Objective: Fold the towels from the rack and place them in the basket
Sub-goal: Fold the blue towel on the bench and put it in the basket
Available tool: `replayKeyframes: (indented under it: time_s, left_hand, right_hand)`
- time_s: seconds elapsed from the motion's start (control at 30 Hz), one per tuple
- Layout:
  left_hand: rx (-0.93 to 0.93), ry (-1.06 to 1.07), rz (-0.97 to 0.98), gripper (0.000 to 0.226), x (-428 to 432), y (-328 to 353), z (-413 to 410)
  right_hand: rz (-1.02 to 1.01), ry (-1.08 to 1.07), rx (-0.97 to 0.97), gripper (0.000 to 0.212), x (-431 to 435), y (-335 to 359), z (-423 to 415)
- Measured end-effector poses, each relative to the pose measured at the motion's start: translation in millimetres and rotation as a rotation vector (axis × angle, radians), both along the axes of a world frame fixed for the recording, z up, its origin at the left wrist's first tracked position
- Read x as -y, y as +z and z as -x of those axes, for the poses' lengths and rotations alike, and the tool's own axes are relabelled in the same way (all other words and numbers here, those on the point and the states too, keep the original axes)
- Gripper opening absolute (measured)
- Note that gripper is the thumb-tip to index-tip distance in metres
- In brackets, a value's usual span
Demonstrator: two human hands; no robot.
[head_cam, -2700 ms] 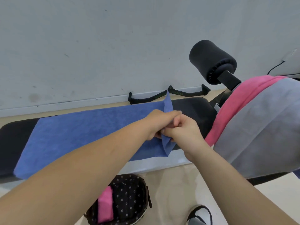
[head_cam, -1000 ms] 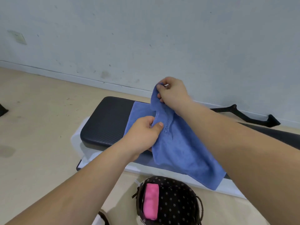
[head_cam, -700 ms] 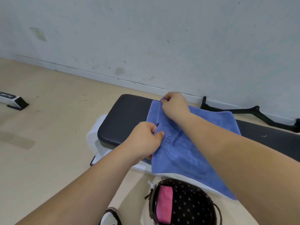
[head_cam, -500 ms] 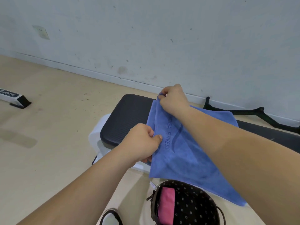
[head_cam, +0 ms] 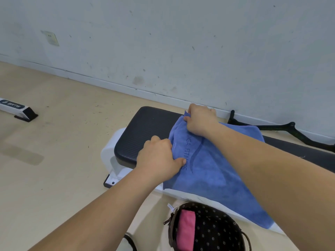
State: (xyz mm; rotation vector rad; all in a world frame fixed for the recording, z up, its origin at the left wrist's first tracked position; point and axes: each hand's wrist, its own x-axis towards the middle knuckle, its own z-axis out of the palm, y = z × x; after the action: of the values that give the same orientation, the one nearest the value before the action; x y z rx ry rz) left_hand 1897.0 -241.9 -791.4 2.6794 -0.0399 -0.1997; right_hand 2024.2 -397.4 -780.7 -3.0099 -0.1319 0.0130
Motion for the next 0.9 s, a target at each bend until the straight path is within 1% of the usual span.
replayKeyframes:
  time_s: [0.1, 0.17, 0.23, 0.37, 0.5, 0.57, 0.63, 0.67, 0.8, 0.9]
  left_hand:
    - [-0.006, -0.043, 0.018, 0.040, 5.2, -0.2, -1.7]
    - [-0.010, -0.074, 0.068, 0.033, 9.9, 1.8, -1.7]
    - [-0.032, -0.125, 0.125, 0.026, 16.2, 6.5, 0.1]
    - [-0.112, -0.282, 0.140, 0.022, 38.8, 15.4, 11.4]
    - [-0.146, -0.466, 0.181, 0.015, 70.5, 21.0, 26.4]
    - [-0.176, -0.561, 0.186, 0.015, 88.7, 24.3, 37.7]
    - [-0.180, -0.634, 0.203, 0.014, 107.3, 26.7, 50.3]
    - [-0.180, -0.649, 0.243, 0.013, 115.8, 28.3, 55.7]
    - [-0.223, -0.651, 0.497, 0.009, 140.2, 47.2, 77.3]
    - [-0.242, -0.662, 0.625, 0.017, 149.3, 64.5, 93.8]
  right_hand:
    - [-0.058, -0.026, -0.161, 0.016, 24.2, 10.4, 11.2]
    - [-0.124, -0.080, -0.219, 0.016, 45.3, 17.7, 19.9]
    - [-0.167, -0.148, -0.237, 0.019, 69.2, 26.6, 31.0]
    - [-0.271, -0.310, -0.259, 0.029, 117.6, 46.0, 66.1]
    - [-0.298, -0.457, -0.277, 0.031, 166.7, 65.8, 114.2]
    - [-0.360, -0.502, -0.263, 0.029, 189.2, 74.8, 139.1]
    - [-0.474, -0.543, -0.230, 0.025, 209.9, 84.4, 167.7]
    - [-0.545, -0.569, -0.212, 0.024, 219.7, 90.0, 182.5]
    - [-0.847, -0.653, -0.131, 0.020, 256.1, 111.3, 245.2]
    - [-1.087, -0.682, -0.177, 0.020, 276.1, 115.2, 284.3]
